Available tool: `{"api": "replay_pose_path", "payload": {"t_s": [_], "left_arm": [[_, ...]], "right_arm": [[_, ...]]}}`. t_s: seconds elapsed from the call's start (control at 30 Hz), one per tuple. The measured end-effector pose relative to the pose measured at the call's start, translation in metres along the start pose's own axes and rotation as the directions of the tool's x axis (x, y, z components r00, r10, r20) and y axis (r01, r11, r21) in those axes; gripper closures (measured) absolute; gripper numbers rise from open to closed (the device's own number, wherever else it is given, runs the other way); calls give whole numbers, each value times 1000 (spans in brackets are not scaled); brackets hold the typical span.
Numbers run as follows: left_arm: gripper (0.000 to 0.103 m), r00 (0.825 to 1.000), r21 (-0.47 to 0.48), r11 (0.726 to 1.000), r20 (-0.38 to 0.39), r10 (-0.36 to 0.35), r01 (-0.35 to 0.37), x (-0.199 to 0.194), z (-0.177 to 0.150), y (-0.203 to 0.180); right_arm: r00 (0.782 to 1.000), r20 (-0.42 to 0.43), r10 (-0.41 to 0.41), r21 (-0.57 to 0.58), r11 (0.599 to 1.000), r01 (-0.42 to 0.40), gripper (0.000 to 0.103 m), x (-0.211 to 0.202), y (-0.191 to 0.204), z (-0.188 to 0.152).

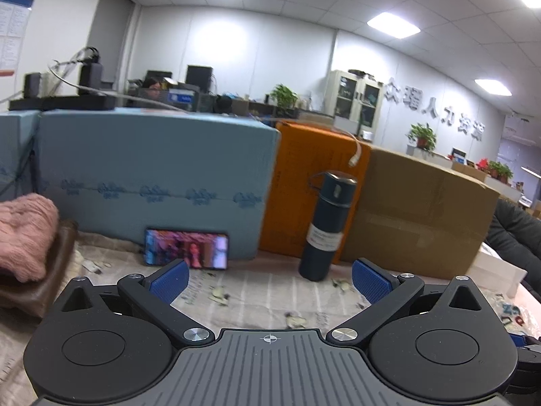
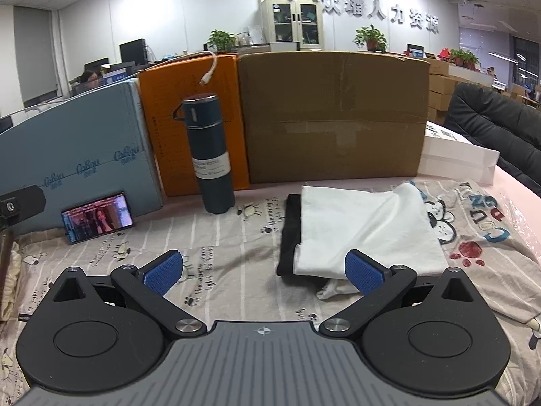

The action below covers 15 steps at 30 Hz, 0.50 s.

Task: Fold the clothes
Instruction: 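Reach both tools toward the pink knit cardigan beside the desk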

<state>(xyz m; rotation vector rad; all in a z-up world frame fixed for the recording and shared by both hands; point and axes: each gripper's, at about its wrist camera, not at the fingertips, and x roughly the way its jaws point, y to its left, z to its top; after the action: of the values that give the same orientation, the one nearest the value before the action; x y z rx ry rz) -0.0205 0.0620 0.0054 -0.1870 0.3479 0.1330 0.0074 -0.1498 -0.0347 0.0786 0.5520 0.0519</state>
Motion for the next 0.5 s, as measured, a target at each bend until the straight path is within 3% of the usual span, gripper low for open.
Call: {"api": "replay_pose_path", "payload": {"t_s": [0.23,0.5], "left_arm": [[0,990,16,990,48,136,-137,-12,9,58],[0,950,8,953,88,301,-303,-32,25,169]], "right_arm": [[991,-3,130,-71,989,-130,0,10,61,5],[952,-11,305,-126,945,-304,0,23,166,14]]}}
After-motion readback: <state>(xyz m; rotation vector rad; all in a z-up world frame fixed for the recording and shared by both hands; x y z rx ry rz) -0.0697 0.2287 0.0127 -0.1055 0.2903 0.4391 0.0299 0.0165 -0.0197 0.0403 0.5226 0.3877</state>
